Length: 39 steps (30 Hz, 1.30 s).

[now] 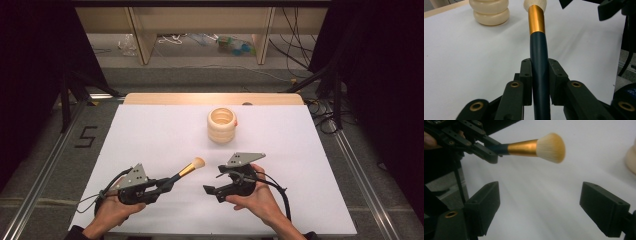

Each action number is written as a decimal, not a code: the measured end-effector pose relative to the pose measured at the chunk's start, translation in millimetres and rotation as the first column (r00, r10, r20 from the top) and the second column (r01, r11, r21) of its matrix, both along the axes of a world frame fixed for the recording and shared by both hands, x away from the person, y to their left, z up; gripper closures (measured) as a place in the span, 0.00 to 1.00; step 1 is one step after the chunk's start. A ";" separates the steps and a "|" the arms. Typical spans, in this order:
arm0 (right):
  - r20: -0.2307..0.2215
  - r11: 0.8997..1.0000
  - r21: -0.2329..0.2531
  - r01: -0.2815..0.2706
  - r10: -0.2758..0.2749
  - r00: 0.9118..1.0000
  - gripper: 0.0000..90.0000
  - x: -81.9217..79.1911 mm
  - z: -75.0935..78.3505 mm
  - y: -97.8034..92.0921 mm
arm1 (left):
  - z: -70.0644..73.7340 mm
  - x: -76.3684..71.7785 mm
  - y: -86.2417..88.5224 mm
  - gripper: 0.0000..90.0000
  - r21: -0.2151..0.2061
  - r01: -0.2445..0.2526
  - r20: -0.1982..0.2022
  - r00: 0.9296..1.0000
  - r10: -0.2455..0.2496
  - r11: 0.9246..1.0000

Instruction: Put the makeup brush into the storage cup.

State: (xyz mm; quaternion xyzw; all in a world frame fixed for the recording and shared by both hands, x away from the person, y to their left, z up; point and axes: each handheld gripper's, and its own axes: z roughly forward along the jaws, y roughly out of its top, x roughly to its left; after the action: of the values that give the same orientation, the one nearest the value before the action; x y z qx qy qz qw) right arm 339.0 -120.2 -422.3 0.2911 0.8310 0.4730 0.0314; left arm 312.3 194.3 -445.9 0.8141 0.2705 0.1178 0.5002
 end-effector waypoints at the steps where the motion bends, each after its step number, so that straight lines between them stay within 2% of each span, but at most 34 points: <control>1: -0.021 1.000 0.019 -0.002 0.002 1.000 0.19 0.1 -1.9 0.8 | 0.3 -0.8 -0.8 0.84 -0.007 -0.010 -0.008 1.000 0.010 1.000; 2: -0.036 0.998 0.055 -0.001 0.003 0.999 0.19 0.6 -5.2 2.6 | 0.7 -0.5 -1.1 0.84 -0.008 -0.009 -0.001 1.000 0.009 1.000; 4: -0.059 0.996 0.091 -0.003 0.008 0.998 0.19 1.5 -9.2 4.3 | 0.9 -1.5 -2.8 0.84 -0.021 -0.017 -0.008 1.000 0.017 1.000; 8: -0.081 0.990 0.138 0.005 0.006 0.997 0.19 4.0 -16.1 9.3 | 2.3 -1.8 -5.0 0.84 -0.041 -0.020 -0.002 1.000 0.019 0.999; 14: -0.099 0.976 0.216 0.017 0.004 0.995 0.20 7.8 -23.5 19.3 | 3.2 -2.4 -7.9 0.84 -0.043 -0.019 0.014 1.000 0.020 0.999; 15: -0.103 0.976 0.216 0.025 -0.002 0.995 0.20 7.9 -23.4 20.3 | 3.3 -2.5 -8.5 0.84 -0.046 -0.016 0.015 1.000 0.017 0.999; 16: -0.098 0.971 0.237 0.021 0.003 0.995 0.20 8.4 -24.6 22.6 | 3.4 -3.5 -9.3 0.84 -0.053 -0.024 0.003 1.000 0.025 0.998; 19: -0.111 0.963 0.268 0.019 0.011 0.994 0.20 8.7 -25.8 28.0 | 4.2 -2.7 -10.7 0.84 -0.050 -0.010 0.020 1.000 0.011 0.999; 20: -0.113 0.962 0.272 0.015 0.017 0.993 0.20 8.9 -25.8 29.3 | 4.1 -3.5 -11.6 0.84 -0.058 -0.017 0.010 1.000 0.017 0.998; 24: -0.123 0.946 0.324 0.015 0.026 0.992 0.21 9.7 -27.1 35.5 | 4.5 -4.1 -12.6 0.84 -0.064 -0.023 0.016 1.000 0.024 0.998; 27: -0.131 0.945 0.327 0.022 0.022 0.991 0.21 10.8 -27.4 38.4 | 4.6 -4.1 -12.8 0.84 -0.065 -0.028 0.017 0.999 0.029 0.998; 30: -0.126 0.937 0.349 0.027 0.018 0.992 0.21 13.3 -29.4 41.2 | 5.2 -4.5 -13.6 0.84 -0.073 -0.025 0.023 0.999 0.027 0.997; 32: -0.144 0.931 0.363 0.034 0.020 0.989 0.21 13.2 -28.4 42.0 | 6.0 -4.5 -13.8 0.84 -0.069 -0.020 0.032 0.999 0.023 0.997; 36: -0.144 0.928 0.369 0.042 0.012 0.990 0.22 15.1 -30.2 43.6 | 6.3 -5.8 -14.7 0.84 -0.087 -0.025 0.031 0.999 0.027 0.996; 39: -0.146 0.920 0.389 0.050 0.008 0.989 0.22 16.4 -31.0 44.3 | 7.2 -5.4 -14.4 0.84 -0.086 -0.015 0.048 0.999 0.019 0.996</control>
State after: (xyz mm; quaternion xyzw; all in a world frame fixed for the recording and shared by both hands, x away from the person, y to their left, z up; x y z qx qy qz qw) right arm 355.4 -75.9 -453.3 0.3339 0.7167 0.6066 -0.0829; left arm 306.9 180.0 -438.7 0.7864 0.2700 0.1304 0.5401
